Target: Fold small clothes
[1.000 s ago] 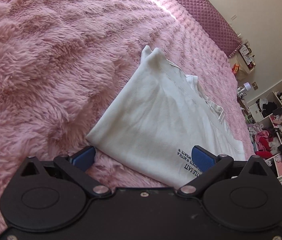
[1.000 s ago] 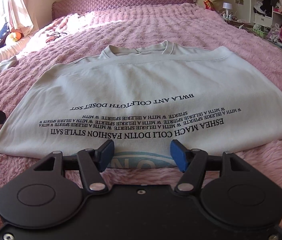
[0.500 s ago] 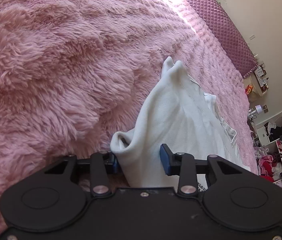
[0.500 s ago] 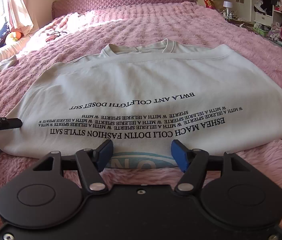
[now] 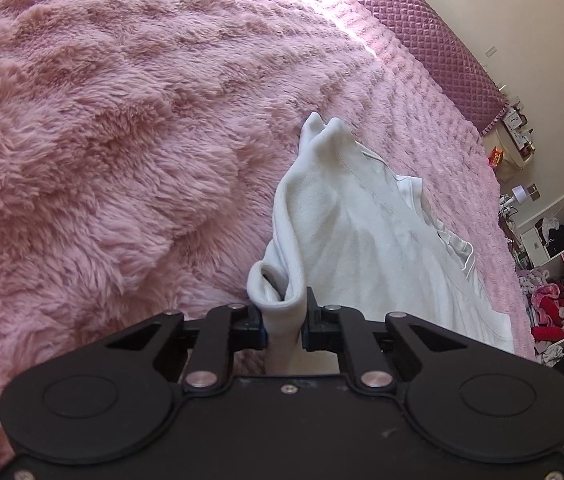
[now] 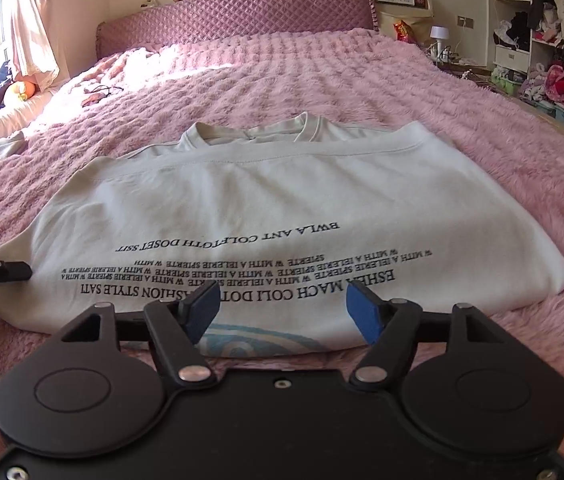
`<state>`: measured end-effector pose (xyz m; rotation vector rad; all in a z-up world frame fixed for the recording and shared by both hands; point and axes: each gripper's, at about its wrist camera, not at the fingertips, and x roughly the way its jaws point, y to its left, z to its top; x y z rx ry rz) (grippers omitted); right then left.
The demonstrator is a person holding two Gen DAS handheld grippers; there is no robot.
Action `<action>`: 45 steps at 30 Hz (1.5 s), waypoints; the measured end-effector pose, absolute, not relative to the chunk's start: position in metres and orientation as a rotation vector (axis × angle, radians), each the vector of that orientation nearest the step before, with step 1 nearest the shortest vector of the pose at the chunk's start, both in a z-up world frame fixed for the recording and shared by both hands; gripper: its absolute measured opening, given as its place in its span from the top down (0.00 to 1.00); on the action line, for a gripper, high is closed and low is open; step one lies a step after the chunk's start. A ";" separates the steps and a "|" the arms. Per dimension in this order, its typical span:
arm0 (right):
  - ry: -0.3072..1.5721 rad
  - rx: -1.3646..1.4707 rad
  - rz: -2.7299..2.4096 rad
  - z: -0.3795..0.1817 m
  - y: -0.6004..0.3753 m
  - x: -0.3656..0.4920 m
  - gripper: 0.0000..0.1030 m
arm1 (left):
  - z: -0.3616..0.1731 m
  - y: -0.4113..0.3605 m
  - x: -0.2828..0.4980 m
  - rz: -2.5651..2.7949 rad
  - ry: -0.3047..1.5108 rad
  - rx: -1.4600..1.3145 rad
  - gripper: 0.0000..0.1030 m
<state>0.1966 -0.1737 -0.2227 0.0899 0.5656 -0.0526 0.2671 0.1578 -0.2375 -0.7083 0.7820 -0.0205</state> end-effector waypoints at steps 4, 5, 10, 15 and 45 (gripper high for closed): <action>0.591 0.197 -0.125 -0.223 -0.213 0.201 0.31 | -0.238 0.153 0.268 -0.012 0.770 -0.683 0.91; 0.608 0.229 -0.134 -0.227 -0.222 0.203 0.31 | -0.238 0.153 0.268 -0.009 0.770 -0.680 0.91; 0.614 0.279 -0.102 -0.245 -0.236 0.205 0.30 | -0.241 0.151 0.272 -0.015 0.791 -0.644 0.91; 0.596 0.166 -0.094 -0.249 -0.223 0.201 0.26 | -0.233 0.152 0.272 -0.024 0.771 -0.669 0.92; 0.527 0.349 -0.375 -0.196 -0.382 0.143 0.25 | -0.200 -0.176 0.295 -0.806 0.920 -0.411 0.35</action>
